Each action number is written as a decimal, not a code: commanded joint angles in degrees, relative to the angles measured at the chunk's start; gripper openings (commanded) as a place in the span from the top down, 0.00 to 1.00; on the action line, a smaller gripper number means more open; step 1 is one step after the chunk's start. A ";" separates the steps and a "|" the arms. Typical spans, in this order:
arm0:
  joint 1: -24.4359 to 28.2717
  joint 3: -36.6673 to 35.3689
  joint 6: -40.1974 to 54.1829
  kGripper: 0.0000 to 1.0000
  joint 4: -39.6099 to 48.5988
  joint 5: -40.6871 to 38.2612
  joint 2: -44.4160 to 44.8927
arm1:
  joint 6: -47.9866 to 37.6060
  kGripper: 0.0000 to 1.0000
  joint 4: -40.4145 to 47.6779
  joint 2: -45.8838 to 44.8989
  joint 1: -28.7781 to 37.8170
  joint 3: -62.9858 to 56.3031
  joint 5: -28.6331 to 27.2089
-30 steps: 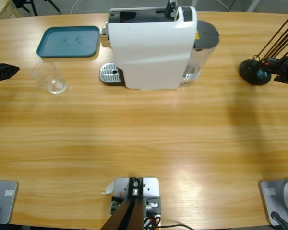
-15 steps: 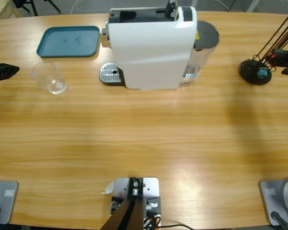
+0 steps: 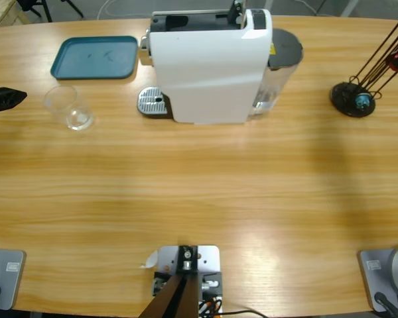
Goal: Pour coffee
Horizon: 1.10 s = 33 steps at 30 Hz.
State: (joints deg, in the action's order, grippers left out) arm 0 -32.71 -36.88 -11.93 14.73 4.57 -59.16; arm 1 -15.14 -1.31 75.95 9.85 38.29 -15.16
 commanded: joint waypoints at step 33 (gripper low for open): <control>0.10 1.98 0.68 0.00 -1.11 -1.50 -1.13 | 36.32 1.00 -27.46 -5.14 24.04 26.92 -0.68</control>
State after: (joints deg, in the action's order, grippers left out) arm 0 -32.71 -36.87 -11.93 14.42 4.31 -59.26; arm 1 -2.09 -21.43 68.50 17.97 57.84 -15.43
